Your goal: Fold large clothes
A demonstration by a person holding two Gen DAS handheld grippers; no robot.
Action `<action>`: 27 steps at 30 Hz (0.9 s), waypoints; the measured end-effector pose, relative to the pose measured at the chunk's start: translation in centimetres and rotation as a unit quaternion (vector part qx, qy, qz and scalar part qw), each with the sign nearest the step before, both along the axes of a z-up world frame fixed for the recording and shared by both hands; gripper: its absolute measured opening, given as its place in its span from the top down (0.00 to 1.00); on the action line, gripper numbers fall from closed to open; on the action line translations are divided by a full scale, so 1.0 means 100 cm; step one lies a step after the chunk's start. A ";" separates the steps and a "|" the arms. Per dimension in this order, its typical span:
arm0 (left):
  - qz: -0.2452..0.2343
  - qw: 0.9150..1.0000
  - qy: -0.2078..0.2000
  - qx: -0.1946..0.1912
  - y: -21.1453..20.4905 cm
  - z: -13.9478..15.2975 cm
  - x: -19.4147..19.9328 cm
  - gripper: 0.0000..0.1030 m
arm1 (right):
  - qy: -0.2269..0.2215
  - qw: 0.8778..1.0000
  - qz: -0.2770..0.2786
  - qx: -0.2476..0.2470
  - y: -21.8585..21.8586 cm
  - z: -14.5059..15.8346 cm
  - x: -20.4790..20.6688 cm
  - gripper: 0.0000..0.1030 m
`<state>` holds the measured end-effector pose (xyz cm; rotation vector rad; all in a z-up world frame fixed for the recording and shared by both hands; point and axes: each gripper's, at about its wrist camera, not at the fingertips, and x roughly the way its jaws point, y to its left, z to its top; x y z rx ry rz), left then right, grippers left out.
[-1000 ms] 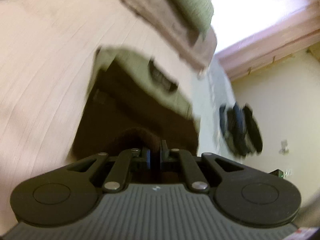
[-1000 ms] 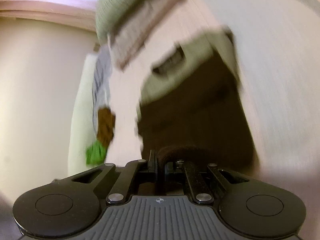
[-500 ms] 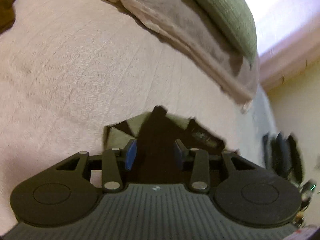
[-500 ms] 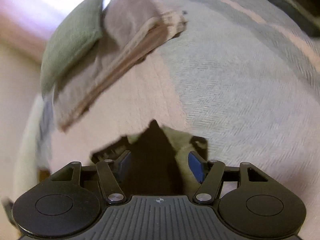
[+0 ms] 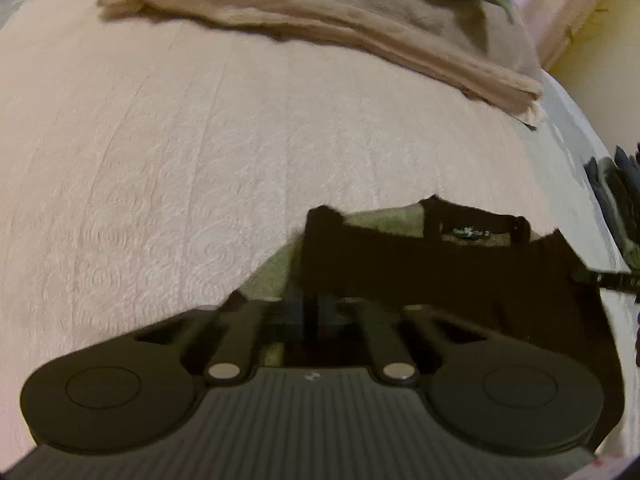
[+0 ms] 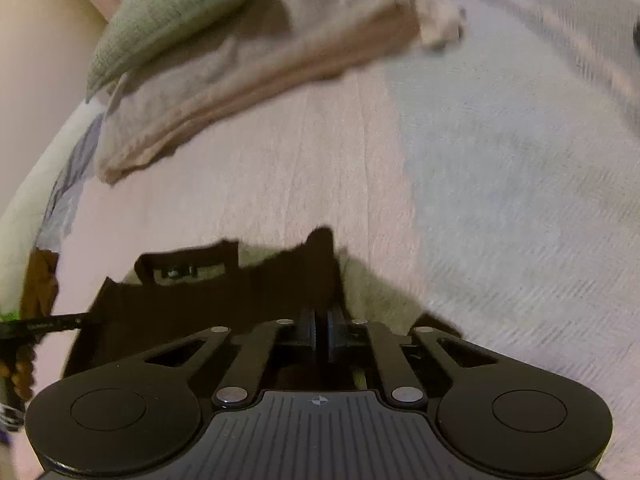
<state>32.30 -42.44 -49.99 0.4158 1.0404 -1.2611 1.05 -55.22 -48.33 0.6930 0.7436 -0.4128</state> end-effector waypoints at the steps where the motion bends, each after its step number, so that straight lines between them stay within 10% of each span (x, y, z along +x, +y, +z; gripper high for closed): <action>1: -0.001 1.000 -0.006 -0.021 0.006 0.008 -0.001 0.97 | -0.015 1.000 0.001 -0.017 0.003 0.009 -0.006 0.98; 5: 0.008 0.996 -0.044 -0.077 0.020 0.026 0.000 0.96 | -0.045 0.997 -0.020 -0.054 0.004 0.027 -0.023 0.98; 13: 0.003 0.997 -0.076 -0.031 -0.007 -0.010 0.000 0.92 | 0.025 0.998 -0.031 -0.041 -0.008 -0.011 0.004 0.98; 15: 0.010 0.996 -0.087 -0.007 -0.008 -0.018 -0.001 0.76 | 0.056 0.997 -0.047 -0.016 -0.014 -0.016 0.005 0.91; 17: 0.035 0.996 -0.084 -0.008 0.001 -0.014 0.003 0.69 | 0.076 0.994 -0.069 -0.034 -0.010 -0.005 0.003 0.64; 20: 0.073 0.995 -0.071 -0.008 0.025 0.006 0.007 0.73 | 0.113 0.982 -0.100 -0.116 0.016 0.027 -0.005 0.59; 27: -0.009 0.997 -0.069 -0.027 0.101 0.033 -0.060 0.83 | 0.076 0.984 0.072 -0.142 0.156 0.045 -0.020 0.61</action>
